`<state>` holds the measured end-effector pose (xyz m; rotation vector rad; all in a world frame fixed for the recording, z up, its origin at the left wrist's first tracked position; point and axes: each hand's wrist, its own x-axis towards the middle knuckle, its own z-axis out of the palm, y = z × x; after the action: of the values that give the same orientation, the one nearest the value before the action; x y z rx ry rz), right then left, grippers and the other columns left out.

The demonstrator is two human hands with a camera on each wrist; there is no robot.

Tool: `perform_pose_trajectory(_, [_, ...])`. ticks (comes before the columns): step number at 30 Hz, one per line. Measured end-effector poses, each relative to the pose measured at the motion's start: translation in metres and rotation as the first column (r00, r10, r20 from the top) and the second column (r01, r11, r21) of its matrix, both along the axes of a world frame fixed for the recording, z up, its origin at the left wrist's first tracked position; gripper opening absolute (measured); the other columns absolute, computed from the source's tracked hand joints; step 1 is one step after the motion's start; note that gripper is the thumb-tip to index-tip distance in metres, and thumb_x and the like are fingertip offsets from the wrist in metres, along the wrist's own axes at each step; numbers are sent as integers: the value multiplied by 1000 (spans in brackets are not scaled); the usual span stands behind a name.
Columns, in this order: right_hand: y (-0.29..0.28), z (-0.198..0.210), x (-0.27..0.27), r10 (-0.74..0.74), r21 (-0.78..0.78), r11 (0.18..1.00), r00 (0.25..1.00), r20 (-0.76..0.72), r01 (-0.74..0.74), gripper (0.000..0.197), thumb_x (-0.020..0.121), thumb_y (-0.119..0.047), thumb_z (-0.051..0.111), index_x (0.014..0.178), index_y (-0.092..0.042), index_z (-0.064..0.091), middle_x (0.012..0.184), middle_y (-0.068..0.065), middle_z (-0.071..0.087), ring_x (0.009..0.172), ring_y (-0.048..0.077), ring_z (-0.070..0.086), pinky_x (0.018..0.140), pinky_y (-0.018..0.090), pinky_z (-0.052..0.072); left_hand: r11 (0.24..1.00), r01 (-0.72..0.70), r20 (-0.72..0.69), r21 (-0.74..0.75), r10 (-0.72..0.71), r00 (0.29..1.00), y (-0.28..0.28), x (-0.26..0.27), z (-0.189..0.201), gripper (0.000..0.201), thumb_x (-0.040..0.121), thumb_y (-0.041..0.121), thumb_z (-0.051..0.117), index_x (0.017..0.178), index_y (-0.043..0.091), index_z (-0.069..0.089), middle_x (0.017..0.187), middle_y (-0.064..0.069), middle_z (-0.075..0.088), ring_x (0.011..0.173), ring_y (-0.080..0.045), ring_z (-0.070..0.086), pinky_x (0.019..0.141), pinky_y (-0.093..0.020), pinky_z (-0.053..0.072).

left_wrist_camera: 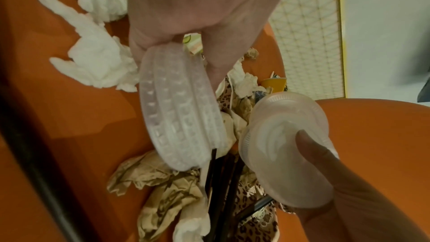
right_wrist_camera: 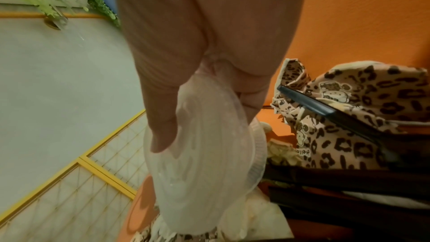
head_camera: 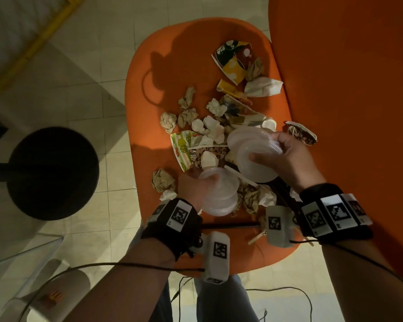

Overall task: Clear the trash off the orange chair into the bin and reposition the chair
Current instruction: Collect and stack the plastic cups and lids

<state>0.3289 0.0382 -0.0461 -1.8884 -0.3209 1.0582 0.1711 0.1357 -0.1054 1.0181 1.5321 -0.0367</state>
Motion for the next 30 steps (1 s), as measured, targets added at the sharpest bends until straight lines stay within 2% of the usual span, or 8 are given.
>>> perform_pose_trajectory(4, [-4, -2, 2, -6, 4, 1000, 1000, 14, 6, 38, 73, -9, 77, 107, -11, 59, 90, -9, 63, 68, -7, 63, 52, 8, 49, 999, -31, 15, 22, 30, 999, -3, 5, 4, 37, 70, 17, 79, 100, 9, 58, 101, -7, 64, 92, -24, 62, 85, -38, 53])
perform_pose_trajectory(8, [-13, -3, 8, 1, -32, 999, 1000, 26, 0, 39, 73, -20, 78, 107, -17, 60, 94, -9, 64, 83, 6, 62, 64, 20, 53, 996, -60, 25, 67, 58, 998, -8, 7, 6, 32, 74, 20, 77, 90, 17, 50, 85, 7, 52, 87, -17, 54, 78, -30, 44])
perform_pose_trajectory(11, [-23, -7, 10, -42, -83, 996, 999, -19, 40, 46, 72, -26, 78, 113, -15, 60, 99, -3, 65, 90, 15, 63, 71, 31, 55, 998, -47, 34, 51, 45, 998, -10, -1, 9, 36, 79, 20, 73, 108, 16, 50, 99, 1, 54, 93, -19, 55, 85, -34, 48])
perform_pose_trajectory(14, [-33, -9, 9, -21, -110, 994, 1000, -14, 19, 48, 69, -32, 79, 110, -16, 60, 104, 3, 66, 93, 23, 64, 76, 42, 56, 998, -21, 57, 65, 17, 998, -5, -10, 13, 26, 83, 19, 69, 104, 19, 54, 105, -1, 58, 97, -21, 57, 91, -39, 49])
perform_pose_trajectory(17, [-37, -5, 7, 96, -99, 990, 992, -80, -104, 51, 61, -41, 76, 105, -20, 61, 100, -4, 66, 90, 15, 63, 65, 26, 49, 988, 38, 80, 147, -50, 996, 1, -18, 21, 29, 86, 21, 65, 113, 15, 56, 107, 0, 59, 98, -19, 57, 82, -33, 46])
perform_pose_trajectory(20, [-35, 2, 7, 294, -144, 940, 948, -119, -309, 52, 61, -45, 76, 107, -31, 59, 101, -11, 64, 91, 8, 61, 71, 26, 52, 961, 118, 70, 249, -139, 988, 8, -22, 30, 35, 87, 26, 63, 120, 16, 54, 113, -2, 61, 99, -17, 58, 76, -28, 45])
perform_pose_trajectory(24, [-32, 10, 2, 363, 59, 929, 873, -326, -364, 37, 71, -15, 77, 101, -29, 63, 91, -4, 74, 85, 11, 70, 68, 20, 55, 937, 133, 102, 324, -174, 979, 16, -19, 44, 35, 89, 29, 60, 120, 17, 52, 112, 0, 61, 99, -17, 59, 75, -27, 48])
perform_pose_trajectory(30, [-19, -2, -13, 413, 192, 909, 746, -522, -369, 43, 79, -2, 68, 116, -24, 62, 101, 0, 73, 94, 14, 69, 73, 20, 54, 940, 200, 207, 277, -262, 943, 19, -11, 51, 32, 88, 35, 60, 115, 20, 58, 112, 0, 64, 100, -17, 62, 87, -39, 52])
